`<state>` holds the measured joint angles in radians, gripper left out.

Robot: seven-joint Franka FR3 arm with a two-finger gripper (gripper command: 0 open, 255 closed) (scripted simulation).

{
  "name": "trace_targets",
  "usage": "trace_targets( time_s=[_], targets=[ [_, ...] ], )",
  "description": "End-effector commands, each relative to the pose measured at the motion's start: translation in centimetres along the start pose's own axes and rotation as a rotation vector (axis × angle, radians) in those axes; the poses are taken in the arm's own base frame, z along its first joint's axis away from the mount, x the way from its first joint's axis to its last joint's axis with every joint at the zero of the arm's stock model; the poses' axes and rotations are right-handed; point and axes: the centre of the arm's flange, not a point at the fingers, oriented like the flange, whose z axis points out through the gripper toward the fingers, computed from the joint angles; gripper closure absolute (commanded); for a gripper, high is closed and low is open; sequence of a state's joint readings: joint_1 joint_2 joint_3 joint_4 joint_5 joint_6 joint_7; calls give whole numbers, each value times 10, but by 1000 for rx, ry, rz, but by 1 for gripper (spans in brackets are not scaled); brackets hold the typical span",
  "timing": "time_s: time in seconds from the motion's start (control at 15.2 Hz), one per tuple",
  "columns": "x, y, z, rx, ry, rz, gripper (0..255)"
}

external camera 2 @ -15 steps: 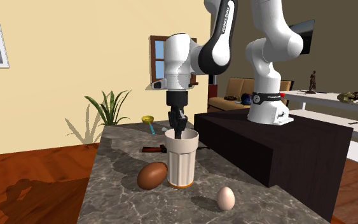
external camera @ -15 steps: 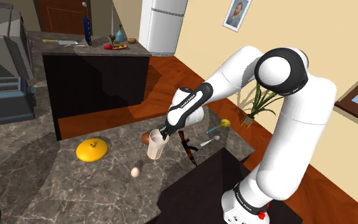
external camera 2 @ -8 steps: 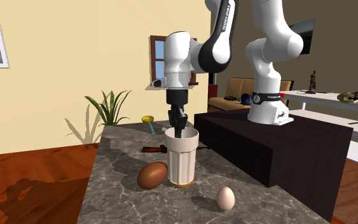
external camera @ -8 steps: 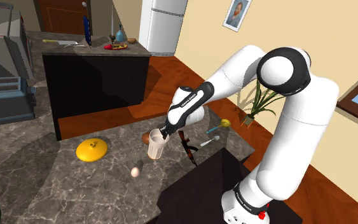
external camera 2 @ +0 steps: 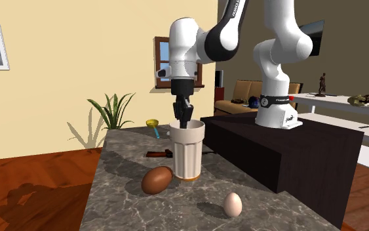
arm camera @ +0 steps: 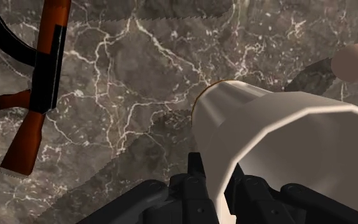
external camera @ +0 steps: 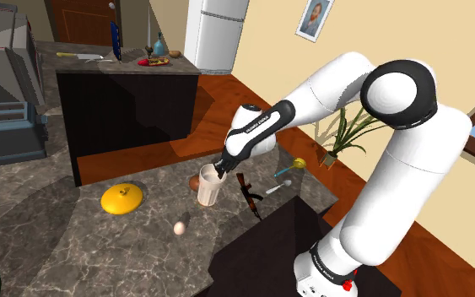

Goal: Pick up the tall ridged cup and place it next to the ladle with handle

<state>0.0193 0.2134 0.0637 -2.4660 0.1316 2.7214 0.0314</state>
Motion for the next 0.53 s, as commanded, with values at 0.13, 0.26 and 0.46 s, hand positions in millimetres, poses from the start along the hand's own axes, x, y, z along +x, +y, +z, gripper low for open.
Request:
trace_targets(
  time_s=[0.13,0.26,0.46],
  targets=[
    [1,-2,-22,0,0,0,255],
    [1,-3,-32,0,0,0,255],
    [2,-4,-48,0,0,0,255]
  ],
)
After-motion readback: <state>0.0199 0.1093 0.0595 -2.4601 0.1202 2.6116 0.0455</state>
